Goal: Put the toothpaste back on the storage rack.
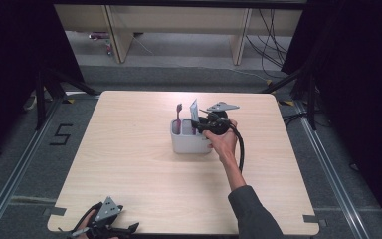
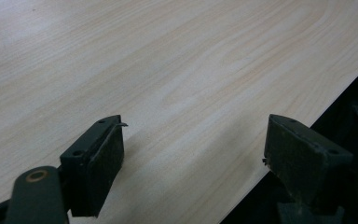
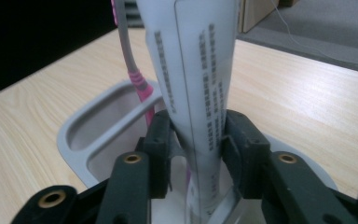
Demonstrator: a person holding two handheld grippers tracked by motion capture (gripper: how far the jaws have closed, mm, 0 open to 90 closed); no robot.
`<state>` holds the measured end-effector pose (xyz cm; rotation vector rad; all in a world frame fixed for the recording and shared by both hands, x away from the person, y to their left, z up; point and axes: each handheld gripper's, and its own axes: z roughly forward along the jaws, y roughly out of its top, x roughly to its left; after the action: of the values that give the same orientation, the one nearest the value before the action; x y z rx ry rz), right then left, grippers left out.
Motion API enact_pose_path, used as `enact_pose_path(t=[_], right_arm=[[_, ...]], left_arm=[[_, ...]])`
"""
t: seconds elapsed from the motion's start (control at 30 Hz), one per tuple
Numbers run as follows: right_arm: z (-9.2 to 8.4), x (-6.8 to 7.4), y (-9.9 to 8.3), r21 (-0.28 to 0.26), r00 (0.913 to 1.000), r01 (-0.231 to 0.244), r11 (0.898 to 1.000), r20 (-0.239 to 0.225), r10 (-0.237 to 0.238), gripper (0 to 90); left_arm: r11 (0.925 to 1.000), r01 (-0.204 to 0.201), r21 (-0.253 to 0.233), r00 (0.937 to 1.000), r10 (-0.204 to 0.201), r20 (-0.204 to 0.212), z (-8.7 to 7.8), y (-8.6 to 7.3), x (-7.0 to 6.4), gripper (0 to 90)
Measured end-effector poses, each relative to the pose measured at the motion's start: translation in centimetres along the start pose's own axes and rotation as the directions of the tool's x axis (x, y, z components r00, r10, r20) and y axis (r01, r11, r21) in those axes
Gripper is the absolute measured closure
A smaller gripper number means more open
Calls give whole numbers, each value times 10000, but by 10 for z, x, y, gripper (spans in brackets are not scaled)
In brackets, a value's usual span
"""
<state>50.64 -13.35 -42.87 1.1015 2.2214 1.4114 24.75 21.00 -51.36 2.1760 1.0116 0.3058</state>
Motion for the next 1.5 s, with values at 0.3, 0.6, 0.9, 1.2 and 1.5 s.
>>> enact_pose_path(t=[0.3,0.6,0.9,1.2,1.5], right_arm=[[-17,0,7,-337,9988,-433,9985,-246,424,545],[-31,-3,8,-512,9985,-391,9979,-392,371,537],[-48,-4,9,-711,9974,-512,9962,-546,473,529],[-62,-2,8,-618,9985,-183,9979,-523,151,525],[-77,0,2,-621,9973,-220,9978,-717,175,518]], left_arm=[[10000,-18,91,10000,18,-2,0,0,0,194],[9999,-66,124,10000,66,-46,0,0,1,194],[10000,-72,63,10000,72,-27,1,0,0,194],[10000,-29,37,10000,30,-59,2,0,1,194],[10000,-29,84,10000,29,-50,1,1,2,194]])
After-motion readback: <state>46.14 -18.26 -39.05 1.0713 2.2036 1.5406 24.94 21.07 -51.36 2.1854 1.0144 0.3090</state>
